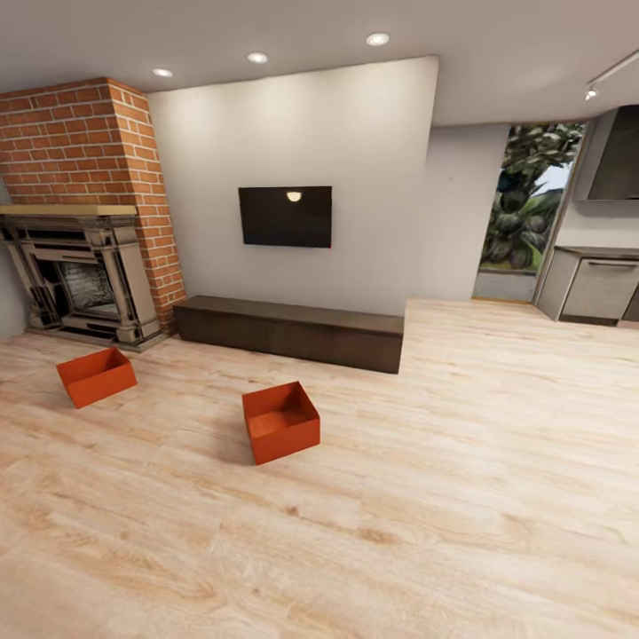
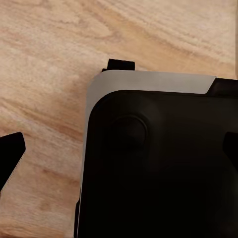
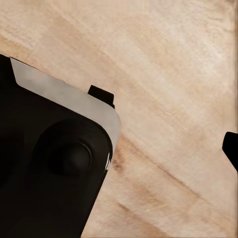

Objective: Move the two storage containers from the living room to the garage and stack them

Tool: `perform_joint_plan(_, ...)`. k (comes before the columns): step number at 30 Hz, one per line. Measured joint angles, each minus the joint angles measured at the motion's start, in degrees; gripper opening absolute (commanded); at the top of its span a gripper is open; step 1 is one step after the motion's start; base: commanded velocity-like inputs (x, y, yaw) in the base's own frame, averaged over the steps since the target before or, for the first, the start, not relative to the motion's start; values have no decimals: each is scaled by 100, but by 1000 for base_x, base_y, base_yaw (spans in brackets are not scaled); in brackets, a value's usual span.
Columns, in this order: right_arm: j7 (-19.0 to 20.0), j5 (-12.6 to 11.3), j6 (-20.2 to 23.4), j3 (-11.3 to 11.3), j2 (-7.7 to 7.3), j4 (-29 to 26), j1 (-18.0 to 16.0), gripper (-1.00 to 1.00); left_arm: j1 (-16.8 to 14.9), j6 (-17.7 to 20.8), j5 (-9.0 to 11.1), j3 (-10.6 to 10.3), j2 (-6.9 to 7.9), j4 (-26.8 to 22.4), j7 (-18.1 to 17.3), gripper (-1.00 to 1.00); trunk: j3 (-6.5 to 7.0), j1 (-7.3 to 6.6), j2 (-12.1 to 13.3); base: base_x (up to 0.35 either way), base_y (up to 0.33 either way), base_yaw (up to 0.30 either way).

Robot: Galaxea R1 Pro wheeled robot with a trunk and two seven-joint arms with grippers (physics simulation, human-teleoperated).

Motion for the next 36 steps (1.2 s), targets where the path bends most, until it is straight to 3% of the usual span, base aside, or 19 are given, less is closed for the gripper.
perform_joint_plan(19, 0, 1, 0, 0, 6, 1, 0, 100, 0, 0, -1, 0, 0, 0, 0, 100, 0, 0, 0, 322, 0, 33)
perform_joint_plan(36, -1, 4, -9, 0, -3, 1, 0, 100, 0, 1, 3, -3, 0, 1, -1, 100, 0, 0, 0, 322, -113, 0)
